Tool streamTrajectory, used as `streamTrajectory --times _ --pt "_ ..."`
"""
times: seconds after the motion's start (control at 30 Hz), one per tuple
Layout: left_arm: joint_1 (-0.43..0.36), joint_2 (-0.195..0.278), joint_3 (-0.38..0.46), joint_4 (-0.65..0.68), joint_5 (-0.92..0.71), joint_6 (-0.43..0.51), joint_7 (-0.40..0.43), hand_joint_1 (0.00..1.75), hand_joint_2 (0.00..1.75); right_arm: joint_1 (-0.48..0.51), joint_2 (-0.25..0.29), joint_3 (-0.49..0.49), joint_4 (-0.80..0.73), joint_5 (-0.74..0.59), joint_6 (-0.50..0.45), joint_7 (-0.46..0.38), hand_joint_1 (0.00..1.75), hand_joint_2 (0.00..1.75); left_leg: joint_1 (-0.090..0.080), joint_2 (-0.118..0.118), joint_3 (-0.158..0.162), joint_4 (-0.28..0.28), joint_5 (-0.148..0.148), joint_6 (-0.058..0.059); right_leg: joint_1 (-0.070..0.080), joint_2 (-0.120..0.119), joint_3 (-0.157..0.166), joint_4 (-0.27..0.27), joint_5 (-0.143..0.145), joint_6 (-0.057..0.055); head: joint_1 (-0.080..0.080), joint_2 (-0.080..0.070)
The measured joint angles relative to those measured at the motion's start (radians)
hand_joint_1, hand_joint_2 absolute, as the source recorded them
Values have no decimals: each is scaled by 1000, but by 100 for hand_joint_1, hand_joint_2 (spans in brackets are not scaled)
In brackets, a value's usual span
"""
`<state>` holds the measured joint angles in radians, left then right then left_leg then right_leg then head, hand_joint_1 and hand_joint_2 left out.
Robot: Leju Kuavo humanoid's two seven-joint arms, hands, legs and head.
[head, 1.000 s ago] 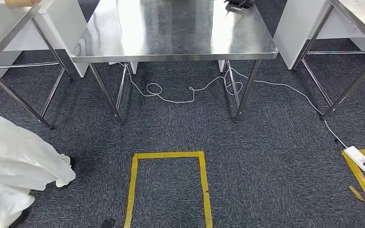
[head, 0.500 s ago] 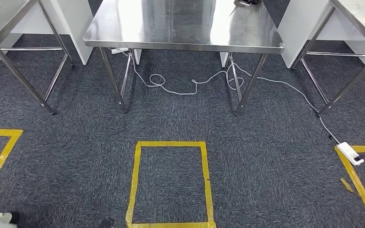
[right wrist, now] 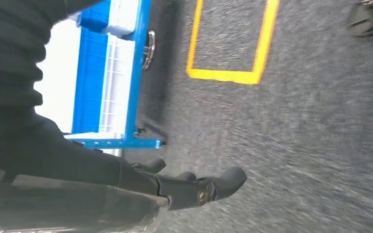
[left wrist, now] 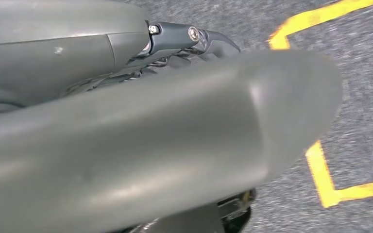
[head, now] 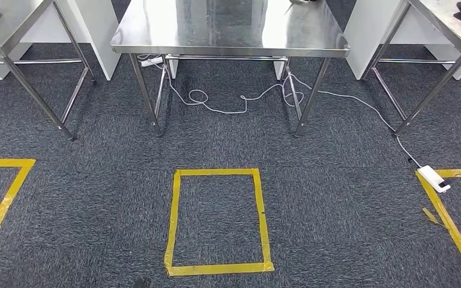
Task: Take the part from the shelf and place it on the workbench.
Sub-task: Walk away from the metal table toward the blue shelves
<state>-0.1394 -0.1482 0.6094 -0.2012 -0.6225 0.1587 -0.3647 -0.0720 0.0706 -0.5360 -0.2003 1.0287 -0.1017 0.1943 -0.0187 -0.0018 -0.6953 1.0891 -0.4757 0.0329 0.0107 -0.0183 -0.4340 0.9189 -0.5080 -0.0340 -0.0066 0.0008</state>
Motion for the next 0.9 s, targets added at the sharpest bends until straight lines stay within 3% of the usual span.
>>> streamTrajectory --times 0.03,0.07,0.1,0.13,0.2,0.23,0.27,0.33,0.4,0.43,0.5,0.57,0.6,0.63,0.67,0.7,0.73,0.77,0.83,0.87,0.9 --pt "1 1 1 0 2 0 -2 0 0 1 1 0 0 3 0 -2 0 175 8 -1 -9 62 -54 -12 -3 -1 -16 1 13 0 -1 0" --pt "1 2 1 0 5 0 -3 0 0 3 2 0 0 5 0 -5 0 175 17 -1 -16 128 -89 -24 -7 -1 -30 4 26 5 -1 0" --pt "1 3 2 0 7 0 -5 0 0 4 3 0 0 6 1 -9 0 175 26 -1 -16 179 -94 -36 -13 -2 -46 8 37 12 -1 0" --pt "1 4 2 0 9 0 -6 0 0 5 3 0 0 7 1 -12 0 175 35 -1 -6 204 -74 -47 -20 -3 -64 16 47 20 -1 0" --pt "1 6 3 0 12 0 -8 0 0 5 3 0 0 10 1 -17 0 175 55 0 64 152 -15 -73 -36 -4 -107 43 62 35 -3 0" --pt "0 6 3 0 13 0 -9 0 0 4 1 0 0 12 1 -18 0 175 64 -1 116 87 -10 -86 -40 -4 -130 61 67 41 -5 0" --pt "0 6 3 0 13 0 -11 0 0 4 1 0 -1 14 1 -19 0 175 68 -3 164 21 -22 -90 -42 -3 -148 77 70 48 -7 0" --pt "-2 6 3 0 14 0 -13 0 0 3 0 0 -1 16 1 -22 0 175 64 -7 207 -57 -61 -82 -37 -3 -172 97 82 69 -10 0" --pt "-2 7 3 0 15 1 -15 0 0 5 0 0 -1 18 1 -25 0 175 55 -5 191 -68 -58 -52 -36 -2 -185 99 95 94 -10 0" --pt "-2 7 4 0 15 1 -15 0 0 6 -1 0 -1 19 1 -26 0 175 53 -4 180 -71 -49 -34 -38 0 -195 107 85 99 -9 0" --pt "-3 8 5 0 16 2 -16 0 0 7 -2 0 0 22 1 -27 0 175 51 1 154 -75 -22 -2 -43 2 -223 173 11 91 -5 0" --pt "-3 9 7 0 16 4 -16 0 0 8 -1 0 0 24 2 -28 0 175 45 2 125 -75 4 10 -42 5 -249 294 -74 85 1 0" --pt "-2 9 8 0 16 5 -16 0 0 8 -1 0 0 25 2 -28 0 175 41 3 108 -74 19 11 -41 6 -252 347 -88 90 1 0" --pt "-2 9 9 0 16 6 -16 0 0 8 -2 0 0 27 2 -28 0 175 38 4 90 -74 32 11 -40 8 -243 378 -80 100 1 0" --pt "-2 9 10 1 16 8 -17 0 0 7 -3 0 0 28 2 -28 0 175 35 5 72 -74 45 10 -39 10 -219 376 -54 109 1 0" --pt "-2 9 10 1 16 9 -18 0 0 5 -4 0 0 30 2 -28 0 175 33 5 55 -74 58 8 -37 11 -181 347 -25 115 1 0" --pt "-2 8 11 0 16 10 -19 0 0 4 -4 0 0 31 2 -28 0 175 31 5 41 -73 71 5 -34 12 -125 287 -14 112 1 0" --pt "-2 8 12 0 14 12 -21 0 0 3 -4 0 0 33 2 -28 0 175 29 5 31 -73 83 0 -27 13 -58 196 -24 101 0 0" --pt "-2 8 14 0 11 15 -22 0 0 -1 -4 0 -1 36 4 -28 0 175 27 6 24 -74 105 -10 -15 14 31 59 -68 75 -2 0" --pt "-2 8 15 0 10 17 -23 0 0 -2 -3 0 -1 37 6 -28 0 175 26 7 24 -77 114 -16 -10 14 45 25 -78 66 -3 0" --pt "-2 8 16 0 9 17 -23 0 0 -2 -2 0 -1 38 8 -28 0 175 28 8 24 -79 121 -21 -14 14 37 26 -72 58 -5 0"
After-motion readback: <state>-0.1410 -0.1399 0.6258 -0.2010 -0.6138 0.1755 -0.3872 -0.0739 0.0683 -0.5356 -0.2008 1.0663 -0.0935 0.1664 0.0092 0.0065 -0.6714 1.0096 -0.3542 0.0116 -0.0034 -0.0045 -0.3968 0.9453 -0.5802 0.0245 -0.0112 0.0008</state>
